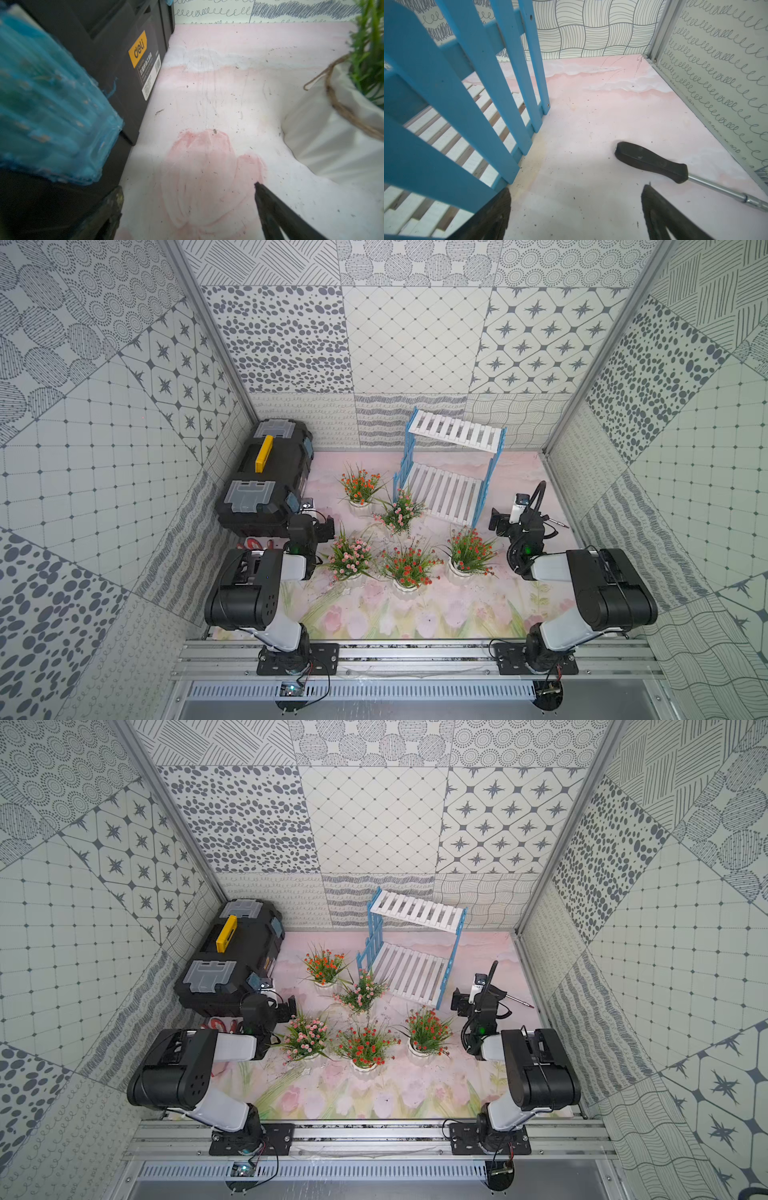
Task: Place the baby's breath potted plants on the rack by color
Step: Pick up the baby's breath potted plant from the center of the board.
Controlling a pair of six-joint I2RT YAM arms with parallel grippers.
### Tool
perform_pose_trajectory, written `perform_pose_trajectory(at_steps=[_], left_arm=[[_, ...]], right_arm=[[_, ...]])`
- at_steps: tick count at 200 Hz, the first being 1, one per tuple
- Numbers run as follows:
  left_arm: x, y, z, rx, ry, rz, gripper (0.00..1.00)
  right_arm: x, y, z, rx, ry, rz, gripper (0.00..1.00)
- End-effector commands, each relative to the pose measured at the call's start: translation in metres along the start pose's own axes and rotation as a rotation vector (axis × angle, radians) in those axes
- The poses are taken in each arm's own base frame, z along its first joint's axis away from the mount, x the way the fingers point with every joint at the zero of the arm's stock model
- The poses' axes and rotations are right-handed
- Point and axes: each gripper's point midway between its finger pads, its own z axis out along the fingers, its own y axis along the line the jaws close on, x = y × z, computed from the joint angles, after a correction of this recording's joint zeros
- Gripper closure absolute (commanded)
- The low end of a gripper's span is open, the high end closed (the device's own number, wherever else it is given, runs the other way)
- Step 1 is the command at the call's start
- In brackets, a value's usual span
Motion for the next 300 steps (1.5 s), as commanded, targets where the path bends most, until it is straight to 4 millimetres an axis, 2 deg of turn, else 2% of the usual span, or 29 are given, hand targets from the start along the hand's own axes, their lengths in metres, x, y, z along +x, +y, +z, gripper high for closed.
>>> perform_pose_trajectory(at_steps=[1,151,168,174,180,183,187,197,222,255,277,300], left_arm=[[-0.012,-0.001,0.002,0.008,-0.038,-0.009,0.02],[-0.012,-0.001,0.002,0.008,-0.038,-0.008,0.02],[-0.016,0.0,0.001,0.004,-0.025,-0.009,0.03],[-0.025,0.003,0.002,-0.016,-0.024,-0.005,0.04],[-0.027,0.006,0.004,-0.032,0.033,-0.012,0.06],[-0.03,0.005,0.005,-0.029,0.056,-0.011,0.07],[-0.034,0.005,0.006,-0.028,0.067,-0.004,0.08],[-0.041,0.002,0.006,-0.016,0.092,0.007,0.08],[-0.066,0.001,-0.002,-0.006,0.129,-0.014,0.08],[-0.094,0.002,-0.019,-0.003,0.165,-0.043,0.09],[-0.115,-0.002,-0.036,0.03,0.17,-0.092,0.09],[-0.126,-0.008,-0.049,0.067,0.203,-0.141,0.09]], right_arm=[[-0.012,0.009,-0.002,-0.042,-0.047,-0.018,0.02],[-0.012,0.01,0.0,-0.063,-0.038,-0.01,0.02],[-0.022,0.009,0.001,-0.04,-0.024,-0.013,0.02],[-0.025,0.007,0.002,-0.03,0.007,-0.017,0.02],[-0.03,0.006,0.003,-0.017,0.034,-0.015,0.02],[-0.026,0.005,0.002,-0.012,0.057,-0.016,0.02],[-0.039,0.006,0.004,-0.011,0.046,-0.015,0.02],[-0.046,0.007,0.004,-0.015,0.055,-0.022,0.02],[-0.06,-0.001,-0.008,0.027,0.054,0.016,0.02],[-0.083,0.001,-0.034,0.008,0.072,0.079,0.02],[-0.104,0.013,-0.06,-0.046,0.051,0.086,0.02],[-0.13,0.039,-0.09,-0.134,0.008,0.064,0.02]])
